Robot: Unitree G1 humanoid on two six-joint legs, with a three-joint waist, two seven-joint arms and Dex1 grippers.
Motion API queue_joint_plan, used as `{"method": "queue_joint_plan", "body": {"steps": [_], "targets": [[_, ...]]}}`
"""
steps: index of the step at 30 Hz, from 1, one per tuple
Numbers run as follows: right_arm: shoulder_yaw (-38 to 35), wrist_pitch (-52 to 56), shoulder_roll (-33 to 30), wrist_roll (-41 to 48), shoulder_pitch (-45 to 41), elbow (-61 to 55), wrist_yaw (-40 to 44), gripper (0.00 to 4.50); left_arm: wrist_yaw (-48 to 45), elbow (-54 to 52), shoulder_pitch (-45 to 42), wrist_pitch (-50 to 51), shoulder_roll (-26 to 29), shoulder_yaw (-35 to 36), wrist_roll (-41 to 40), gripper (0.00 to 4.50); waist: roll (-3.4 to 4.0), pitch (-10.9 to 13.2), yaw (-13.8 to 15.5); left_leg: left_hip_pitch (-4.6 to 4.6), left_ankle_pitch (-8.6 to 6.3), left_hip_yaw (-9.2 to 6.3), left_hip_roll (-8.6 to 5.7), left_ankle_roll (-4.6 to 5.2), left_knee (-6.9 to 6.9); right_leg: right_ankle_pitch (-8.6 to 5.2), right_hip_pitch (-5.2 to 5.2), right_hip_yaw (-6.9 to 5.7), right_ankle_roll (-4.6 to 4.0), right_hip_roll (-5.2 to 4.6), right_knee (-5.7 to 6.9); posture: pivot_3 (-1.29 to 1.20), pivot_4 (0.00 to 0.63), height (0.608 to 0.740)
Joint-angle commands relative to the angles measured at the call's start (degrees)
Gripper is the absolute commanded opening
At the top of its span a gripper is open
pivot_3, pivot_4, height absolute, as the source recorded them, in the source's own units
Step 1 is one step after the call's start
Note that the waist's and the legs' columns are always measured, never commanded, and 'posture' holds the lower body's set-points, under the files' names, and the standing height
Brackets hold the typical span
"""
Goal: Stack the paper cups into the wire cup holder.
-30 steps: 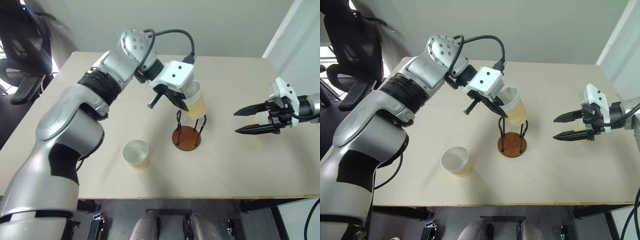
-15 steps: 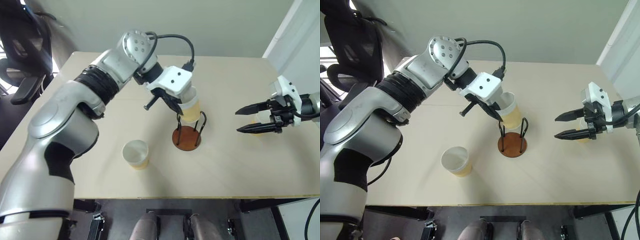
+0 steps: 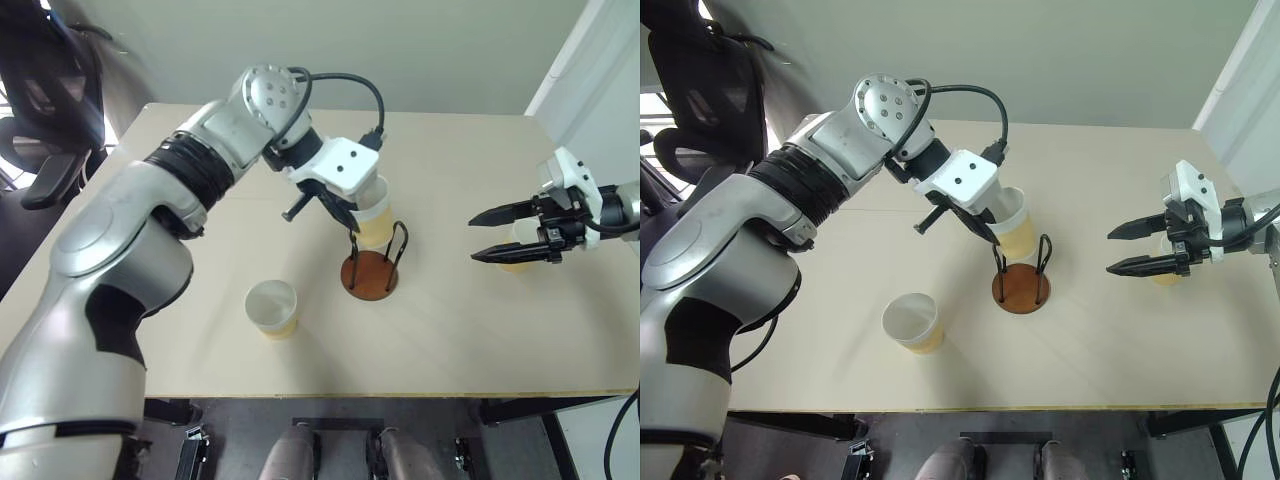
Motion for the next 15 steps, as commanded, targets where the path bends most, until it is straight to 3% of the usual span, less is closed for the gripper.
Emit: {"method": "queue_joint_plan", "body": {"steps": [1, 5, 15], "targets": [[-1.72, -0.6, -0.53, -0.04, -1.07, -0.42, -0.38, 3.08, -2.3, -1.77, -0.85, 0.39, 0.89, -0.67, -1.33, 0.01, 0.0, 0.0, -0.01, 0.0, 0.0, 0.0, 0.0, 0.0, 0.0, 0.0, 0.0, 0.0, 0.0, 0.0, 0.0, 0.0, 0.15, 0.74], [-1.76, -0.55, -0.57, -0.07, -1.02, -0.49, -0.47, 3.08, -2.3, -2.34, -1.44, 0.99, 1.6, -2.64, -2.29, 0.94, 0.0, 0.0, -0.04, 0.0, 0.0, -0.01, 0.0, 0.0, -0.01, 0.0, 0.0, 0.0, 0.0, 0.0, 0.01, 0.0, 0.15, 0.74], [-1.69, -0.7, -0.43, -0.18, -0.86, -0.45, -0.61, 3.08, -2.3, 1.68, -1.77, -1.53, 0.23, 0.25, -1.72, 4.47, 0.0, 0.0, 0.02, 0.0, 0.0, -0.01, 0.0, 0.0, 0.0, 0.0, 0.0, 0.0, 0.01, 0.0, 0.0, 0.0, 0.15, 0.74]]}}
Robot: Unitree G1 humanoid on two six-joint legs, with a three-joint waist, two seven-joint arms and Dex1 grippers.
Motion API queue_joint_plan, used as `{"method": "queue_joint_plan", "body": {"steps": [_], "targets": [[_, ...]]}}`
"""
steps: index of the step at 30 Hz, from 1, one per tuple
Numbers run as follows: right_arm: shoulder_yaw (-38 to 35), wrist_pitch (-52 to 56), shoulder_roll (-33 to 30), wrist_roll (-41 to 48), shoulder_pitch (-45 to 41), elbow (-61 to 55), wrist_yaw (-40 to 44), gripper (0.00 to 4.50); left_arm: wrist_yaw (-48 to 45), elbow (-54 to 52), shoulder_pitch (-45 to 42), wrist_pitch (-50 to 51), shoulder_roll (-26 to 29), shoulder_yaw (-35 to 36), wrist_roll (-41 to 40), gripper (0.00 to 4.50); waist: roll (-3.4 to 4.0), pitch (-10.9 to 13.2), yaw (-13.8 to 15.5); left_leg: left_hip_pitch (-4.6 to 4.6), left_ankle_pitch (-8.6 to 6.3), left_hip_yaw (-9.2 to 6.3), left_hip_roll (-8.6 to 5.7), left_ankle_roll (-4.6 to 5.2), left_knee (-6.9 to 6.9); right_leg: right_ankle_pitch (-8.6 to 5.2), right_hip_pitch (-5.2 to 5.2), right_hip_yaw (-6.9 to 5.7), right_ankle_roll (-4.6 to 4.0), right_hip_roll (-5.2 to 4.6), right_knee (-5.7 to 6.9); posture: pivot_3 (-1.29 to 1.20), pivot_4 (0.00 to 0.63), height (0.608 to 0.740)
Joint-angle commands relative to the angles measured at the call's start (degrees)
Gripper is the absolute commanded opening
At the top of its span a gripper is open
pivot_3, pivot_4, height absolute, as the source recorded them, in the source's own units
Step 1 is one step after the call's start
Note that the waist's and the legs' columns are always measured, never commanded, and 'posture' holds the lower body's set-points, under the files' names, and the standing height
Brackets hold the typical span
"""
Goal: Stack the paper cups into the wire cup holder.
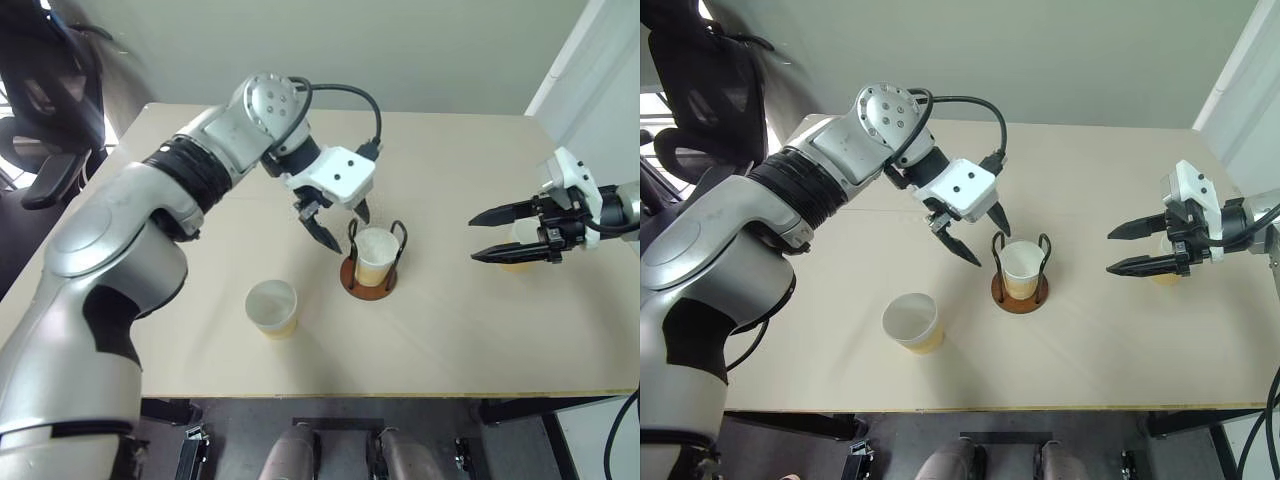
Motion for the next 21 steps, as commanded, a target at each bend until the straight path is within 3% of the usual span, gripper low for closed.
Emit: {"method": "queue_joint_plan", "body": {"steps": [1, 6, 10, 15, 21], "targets": [[-1.66, -0.71, -0.38, -0.16, -0.86, -0.45, -0.62, 3.08, -2.29, 2.77, -1.57, -0.31, -1.27, 5.04, -0.44, 4.47, 0.0, 0.0, 0.03, 0.0, 0.0, 0.0, 0.0, 0.0, 0.0, 0.0, 0.0, 0.0, 0.0, 0.0, 0.0, 0.0, 0.15, 0.74], [-2.1, -1.68, -0.09, -0.96, -0.71, 0.32, -2.36, 3.08, -1.04, 8.01, 1.32, 11.79, -6.6, 25.51, -4.1, 4.47, 0.0, 0.0, 0.07, -0.02, 0.01, 0.02, -0.01, 0.04, 0.01, 0.04, 0.05, 0.0, 0.06, -0.01, -0.1, 0.0, 0.15, 0.74], [-1.97, -1.73, -0.1, -0.86, -0.48, 0.57, -2.6, 3.08, -1.42, 6.28, 4.85, 19.12, -5.63, 35.63, -1.83, 4.47, 0.18, -0.08, -0.3, 0.0, 0.01, 0.05, 0.0, 0.04, -0.03, 0.04, 0.05, 0.0, 0.07, 0.0, -0.15, 0.0, 0.15, 0.74], [-1.77, -1.52, 0.51, -0.68, -0.73, 0.64, -3.04, 3.08, -2.2, -1.24, 8.73, 31.16, -3.19, 42.83, -0.88, 4.47, 0.22, -0.06, -0.55, 0.01, 0.23, 0.05, 0.04, -0.07, -0.03, 0.04, 0.03, 0.01, 0.07, 0.07, -0.15, 0.0, 0.15, 0.74], [-1.33, -2.11, 0.66, -1.92, -1.04, 1.84, -3.93, 3.08, -2.29, -8.52, 13.68, 36.84, 1.7, 45.06, 1.14, 4.47, 0.24, -0.07, -0.33, 0.02, 0.28, 0.06, 0.01, 0.01, -0.01, 0.04, 0.04, 0.04, 0.07, 0.03, -0.18, 0.0, 0.15, 0.74]]}}
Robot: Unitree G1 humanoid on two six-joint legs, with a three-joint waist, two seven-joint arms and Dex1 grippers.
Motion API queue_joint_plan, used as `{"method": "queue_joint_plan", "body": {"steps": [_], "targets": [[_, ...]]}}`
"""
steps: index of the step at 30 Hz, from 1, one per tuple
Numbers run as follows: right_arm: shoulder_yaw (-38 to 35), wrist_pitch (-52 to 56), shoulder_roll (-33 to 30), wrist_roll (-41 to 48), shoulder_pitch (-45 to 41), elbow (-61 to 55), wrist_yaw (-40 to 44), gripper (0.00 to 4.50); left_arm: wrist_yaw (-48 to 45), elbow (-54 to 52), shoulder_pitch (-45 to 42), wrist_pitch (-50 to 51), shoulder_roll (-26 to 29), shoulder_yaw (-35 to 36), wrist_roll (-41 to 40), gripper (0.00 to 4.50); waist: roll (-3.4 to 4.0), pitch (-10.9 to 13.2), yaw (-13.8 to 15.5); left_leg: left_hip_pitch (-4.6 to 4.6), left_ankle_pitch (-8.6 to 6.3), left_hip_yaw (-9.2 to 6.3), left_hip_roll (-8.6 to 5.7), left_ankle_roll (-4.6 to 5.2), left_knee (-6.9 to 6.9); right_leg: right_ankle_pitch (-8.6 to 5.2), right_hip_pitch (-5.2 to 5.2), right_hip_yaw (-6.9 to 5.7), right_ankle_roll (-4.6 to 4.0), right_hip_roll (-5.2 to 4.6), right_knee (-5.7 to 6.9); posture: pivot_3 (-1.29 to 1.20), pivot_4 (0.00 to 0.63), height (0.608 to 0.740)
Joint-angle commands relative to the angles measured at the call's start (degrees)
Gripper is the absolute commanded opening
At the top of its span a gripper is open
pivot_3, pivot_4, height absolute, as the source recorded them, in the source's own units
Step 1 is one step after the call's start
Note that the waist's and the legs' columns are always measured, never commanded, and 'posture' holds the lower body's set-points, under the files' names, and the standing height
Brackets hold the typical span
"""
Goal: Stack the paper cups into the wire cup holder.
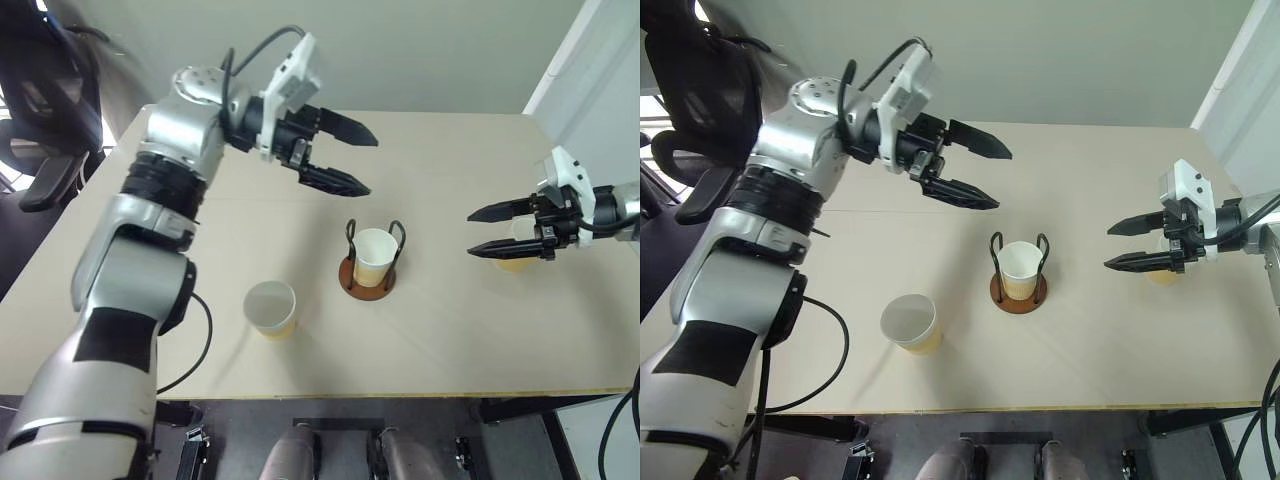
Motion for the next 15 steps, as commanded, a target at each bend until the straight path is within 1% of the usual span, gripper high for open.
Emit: {"method": "queue_joint_plan", "body": {"steps": [1, 6, 9, 10, 13, 15], "targets": [[-1.33, -0.81, -0.48, -0.91, -1.02, 0.55, -0.63, 3.08, -2.21, -4.19, 1.55, 3.08, 2.41, 2.17, 0.28, 4.47, 0.01, 0.0, -0.02, 0.0, 0.0, -0.01, 0.0, 0.0, 0.0, 0.01, 0.0, 0.0, -0.01, -0.01, 0.0, 0.0, 0.15, 0.74], [-0.99, -1.78, -0.3, -1.96, -1.3, 1.76, -0.57, 3.08, -2.21, -6.59, 3.12, 5.7, 4.6, 2.95, 0.23, 4.47, 0.0, 0.01, 0.07, 0.0, 0.05, -0.02, -0.01, 0.03, 0.01, 0.04, 0.0, -0.01, -0.04, -0.02, 0.02, 0.0, 0.15, 0.74], [-0.18, -4.7, -0.38, -4.25, -1.56, 3.9, -0.65, 3.08, -2.21, -6.85, 3.83, 5.62, 4.56, 3.91, 1.17, 4.47, 0.0, 0.01, -0.08, 0.01, 0.04, -0.01, 0.0, 0.03, 0.0, 0.05, -0.01, 0.0, -0.05, -0.03, 0.03, 0.0, 0.15, 0.74], [0.21, -6.06, -0.33, -5.43, -1.84, 5.09, -0.93, 3.08, -2.21, -6.94, 4.0, 5.97, 4.43, 4.36, 1.36, 4.47, 0.0, 0.01, -0.11, 0.01, 0.04, -0.03, 0.0, 0.03, -0.01, 0.05, -0.01, 0.0, -0.06, -0.04, 0.03, 0.0, 0.15, 0.74], [2.94, -15.6, -1.34, -11.82, -2.83, 12.84, -0.26, 3.08, -2.2, -7.42, 4.55, 6.54, 3.74, 5.78, 1.65, 4.47, 0.0, 0.01, -0.13, 0.03, 0.05, -0.04, 0.0, 0.04, 0.0, 0.06, -0.01, 0.0, -0.08, -0.05, 0.07, 0.0, 0.15, 0.74], [3.85, -19.61, -1.56, -14.22, -3.81, 17.35, 0.3, 3.08, -2.2, -7.91, 4.83, 6.91, 3.42, 6.33, 1.87, 4.47, 0.01, 0.01, -0.07, 0.03, 0.03, -0.05, 0.0, 0.07, 0.0, 0.1, -0.01, -0.01, -0.08, -0.05, 0.06, 0.0, 0.15, 0.74]]}}
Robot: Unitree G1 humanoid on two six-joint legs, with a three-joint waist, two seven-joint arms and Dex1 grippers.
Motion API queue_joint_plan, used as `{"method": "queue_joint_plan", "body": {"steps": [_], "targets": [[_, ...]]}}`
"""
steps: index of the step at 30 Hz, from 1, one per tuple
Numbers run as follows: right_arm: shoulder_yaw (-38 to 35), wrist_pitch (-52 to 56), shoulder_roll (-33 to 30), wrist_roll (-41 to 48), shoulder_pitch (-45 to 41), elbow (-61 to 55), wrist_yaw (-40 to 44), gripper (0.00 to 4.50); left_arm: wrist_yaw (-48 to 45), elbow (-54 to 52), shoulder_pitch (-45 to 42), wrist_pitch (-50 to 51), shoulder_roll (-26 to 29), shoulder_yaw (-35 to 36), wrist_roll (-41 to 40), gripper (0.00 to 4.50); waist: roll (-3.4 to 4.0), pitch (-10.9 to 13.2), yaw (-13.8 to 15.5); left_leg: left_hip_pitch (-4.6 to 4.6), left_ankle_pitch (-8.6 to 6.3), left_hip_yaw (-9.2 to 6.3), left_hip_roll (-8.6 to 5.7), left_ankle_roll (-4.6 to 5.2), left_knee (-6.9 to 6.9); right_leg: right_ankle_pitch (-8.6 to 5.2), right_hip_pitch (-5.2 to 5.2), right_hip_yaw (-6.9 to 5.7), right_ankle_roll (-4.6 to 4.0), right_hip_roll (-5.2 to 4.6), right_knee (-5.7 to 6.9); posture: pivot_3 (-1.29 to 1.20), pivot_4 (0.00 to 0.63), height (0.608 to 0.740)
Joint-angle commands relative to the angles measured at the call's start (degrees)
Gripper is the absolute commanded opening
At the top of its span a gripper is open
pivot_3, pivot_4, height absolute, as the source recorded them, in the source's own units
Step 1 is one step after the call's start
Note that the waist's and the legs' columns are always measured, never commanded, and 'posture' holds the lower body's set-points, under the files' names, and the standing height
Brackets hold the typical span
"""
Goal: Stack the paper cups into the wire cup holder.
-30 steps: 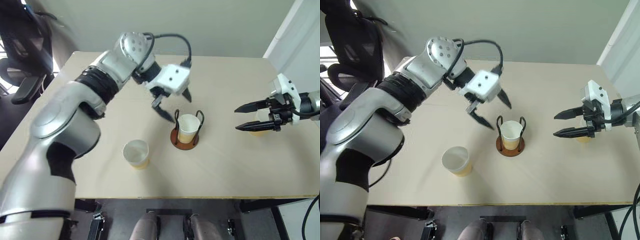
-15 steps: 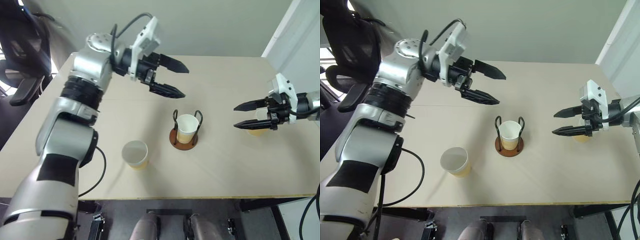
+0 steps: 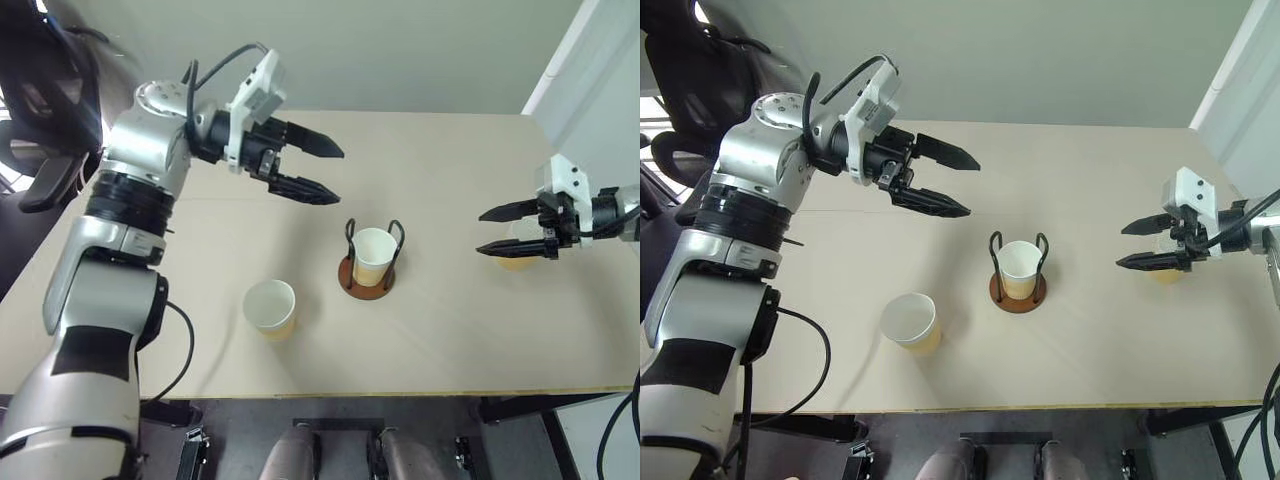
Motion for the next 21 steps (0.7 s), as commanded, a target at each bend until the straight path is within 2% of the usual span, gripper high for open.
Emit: {"method": "queue_joint_plan", "body": {"steps": [1, 10, 17, 21], "targets": [[0.78, -7.57, -1.36, -4.43, -2.14, 6.43, 1.02, 3.08, -2.17, -2.8, -0.34, 0.93, -0.18, 2.47, 0.36, 4.47, 0.0, 0.0, 0.02, 0.0, -0.01, 0.0, 0.0, 0.03, 0.0, 0.01, 0.0, 0.0, 0.01, -0.01, 0.01, 0.0, 0.15, 0.74], [1.92, -18.37, -1.68, -11.02, -4.74, 18.51, 1.85, 3.08, -0.93, -10.0, 5.71, -0.18, -1.47, 6.98, 1.19, 4.47, 0.02, 0.0, -0.19, 0.02, -0.01, 0.04, 0.01, 0.02, -0.08, 0.02, -0.01, 0.0, 0.0, 0.0, -0.01, 0.0, 0.15, 0.74], [2.84, -23.58, -1.34, -14.55, -7.25, 24.16, 1.36, 3.08, -2.16, -13.0, 8.53, -4.5, -0.8, 7.48, 2.21, 4.47, 0.02, 0.0, -0.15, 0.02, -0.01, 0.02, 0.01, 0.03, -0.07, 0.11, -0.01, 0.0, -0.1, -0.01, 0.01, 0.0, 0.15, 0.74], [4.03, -27.85, -1.34, -17.78, -8.78, 29.06, -0.42, 3.08, -2.17, -13.46, 8.88, -4.59, -0.51, 7.3, 1.21, 4.47, 0.02, 0.0, -0.12, 0.03, -0.25, 0.02, 0.01, 0.42, -0.06, 0.2, -0.01, 0.0, -0.12, -0.01, 0.01, 0.0, 0.15, 0.74]]}}
